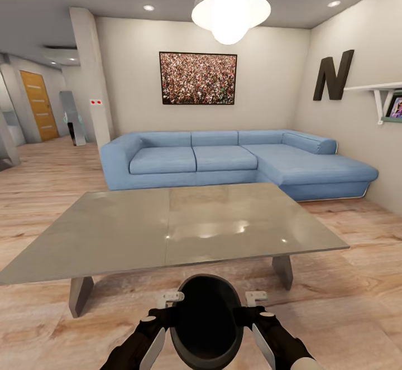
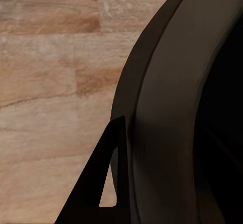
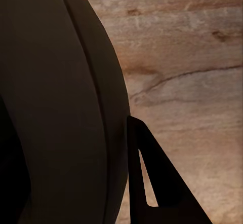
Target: Place each of the two pumpkins and all three candles from the living room inside a cabinet in the living room (use any cabinet), then make sure every cabinet is closed, and position the cauldron so it is next to a table in the living room.
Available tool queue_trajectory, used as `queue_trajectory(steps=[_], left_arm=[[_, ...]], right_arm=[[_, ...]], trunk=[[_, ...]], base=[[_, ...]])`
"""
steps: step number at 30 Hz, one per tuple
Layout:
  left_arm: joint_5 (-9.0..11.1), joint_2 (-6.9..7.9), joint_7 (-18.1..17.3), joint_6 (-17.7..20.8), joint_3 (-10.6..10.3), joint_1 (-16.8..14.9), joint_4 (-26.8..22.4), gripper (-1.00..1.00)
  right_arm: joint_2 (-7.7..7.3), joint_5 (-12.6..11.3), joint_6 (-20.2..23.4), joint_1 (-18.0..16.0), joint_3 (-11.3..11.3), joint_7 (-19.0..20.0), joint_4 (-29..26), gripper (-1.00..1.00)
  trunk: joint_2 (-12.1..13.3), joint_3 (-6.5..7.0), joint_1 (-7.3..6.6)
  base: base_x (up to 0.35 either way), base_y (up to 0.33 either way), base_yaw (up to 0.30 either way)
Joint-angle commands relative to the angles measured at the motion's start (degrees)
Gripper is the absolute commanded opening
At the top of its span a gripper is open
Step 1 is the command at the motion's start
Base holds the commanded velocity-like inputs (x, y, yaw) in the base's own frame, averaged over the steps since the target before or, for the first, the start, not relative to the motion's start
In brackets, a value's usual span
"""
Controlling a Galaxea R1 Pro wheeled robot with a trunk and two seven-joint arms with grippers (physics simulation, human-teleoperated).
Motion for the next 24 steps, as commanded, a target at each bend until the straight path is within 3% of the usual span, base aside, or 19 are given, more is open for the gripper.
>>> queue_trajectory(steps=[1,5,21,24], left_arm=[[-0.3,0.09,0.6,0.4,-0.2,0.0,0.0,-1.0],[-0.3,0.09,0.6,0.4,-0.2,0.0,-0.1,-1.0],[-0.3,0.09,0.6,0.4,-0.2,0.0,0.0,-1.0],[-0.3,0.09,0.6,0.4,-0.2,0.0,-0.1,-1.0]], right_arm=[[-0.03,-0.9,0.3,0.0,0.5,-0.2,-0.9,-1.0],[-0.03,-0.9,0.3,0.0,0.5,-0.2,-0.9,-1.0],[-0.03,-0.9,0.4,0.0,0.5,-0.2,-0.9,-1.0],[-0.03,-0.9,0.4,0.0,0.5,-0.2,-0.9,-1.0]], trunk=[[0.0,-0.06,-0.02],[0.0,-0.06,-0.02],[-0.2,-3.16,0.34],[-0.2,-3.16,0.34]], base=[[0.003,0.0,0.0],[0.0,0.0,0.0],[0.0,0.0,0.0],[0.0,0.0,0.0]])
